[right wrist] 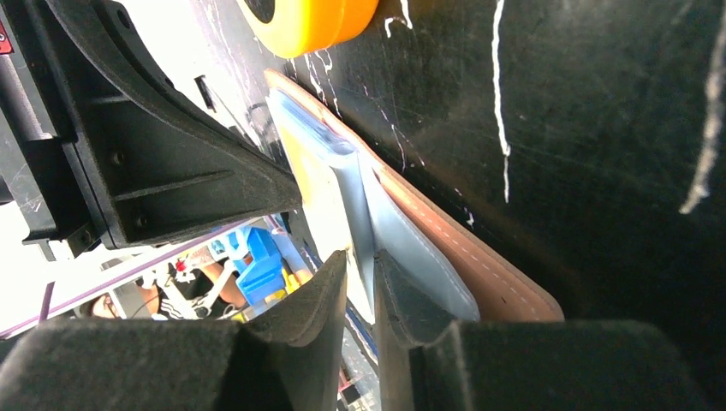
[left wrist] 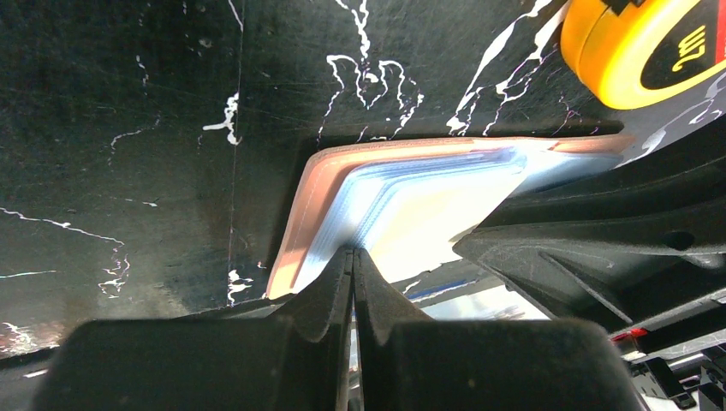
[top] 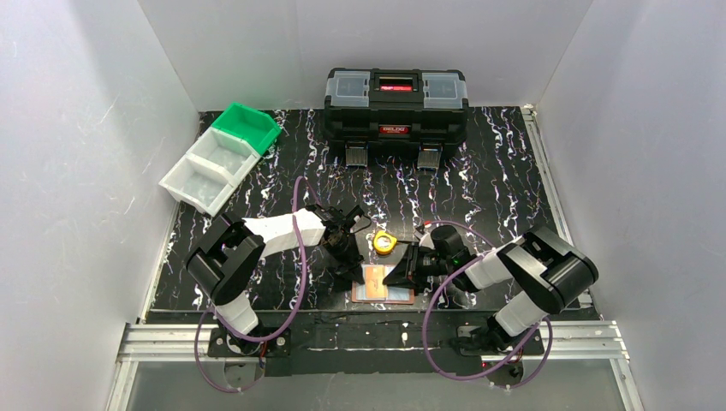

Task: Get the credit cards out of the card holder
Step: Remove the credit card from the card holder.

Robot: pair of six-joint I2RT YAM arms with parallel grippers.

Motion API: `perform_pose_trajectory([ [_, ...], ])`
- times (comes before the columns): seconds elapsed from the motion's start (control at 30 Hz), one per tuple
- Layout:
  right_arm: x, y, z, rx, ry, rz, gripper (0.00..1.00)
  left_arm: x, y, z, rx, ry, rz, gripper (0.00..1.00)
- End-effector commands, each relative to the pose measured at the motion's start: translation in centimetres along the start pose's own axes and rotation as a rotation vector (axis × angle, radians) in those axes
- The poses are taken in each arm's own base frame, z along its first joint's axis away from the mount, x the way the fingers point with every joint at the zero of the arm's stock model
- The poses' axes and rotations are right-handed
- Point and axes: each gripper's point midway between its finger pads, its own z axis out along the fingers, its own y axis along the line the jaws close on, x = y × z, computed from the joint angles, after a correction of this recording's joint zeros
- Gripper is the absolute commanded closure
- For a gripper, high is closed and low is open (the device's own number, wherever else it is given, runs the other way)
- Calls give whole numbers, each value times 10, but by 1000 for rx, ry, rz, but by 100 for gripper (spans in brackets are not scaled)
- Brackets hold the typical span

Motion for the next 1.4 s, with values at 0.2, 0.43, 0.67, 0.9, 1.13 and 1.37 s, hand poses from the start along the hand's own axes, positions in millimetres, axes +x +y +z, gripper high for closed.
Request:
perform_pose_trajectory([
  [0.2, -2, 4, 5, -7, -6, -12, 80, -12, 81, 35, -317, -78, -14, 100],
  [0.43, -3, 1, 0, 1, -28, -8, 94, -11, 86, 34, -339, -81, -18, 100],
  [0.67, -5, -8, -9, 27, -63, 10, 98, -11, 91, 31, -351, -89, -22, 100],
  [0.9, -8, -13, -18, 66, -91, -12, 99, -11, 94, 29, -358, -92, -26, 100],
  [1.13, -9, -15, -29, 117, -116, -36, 99, -18, 82, 19, -330, -113, 14, 100],
  [1.37, -16, 4, -41, 126, -148, -84, 99, -33, 44, -10, -264, -164, 108, 100],
])
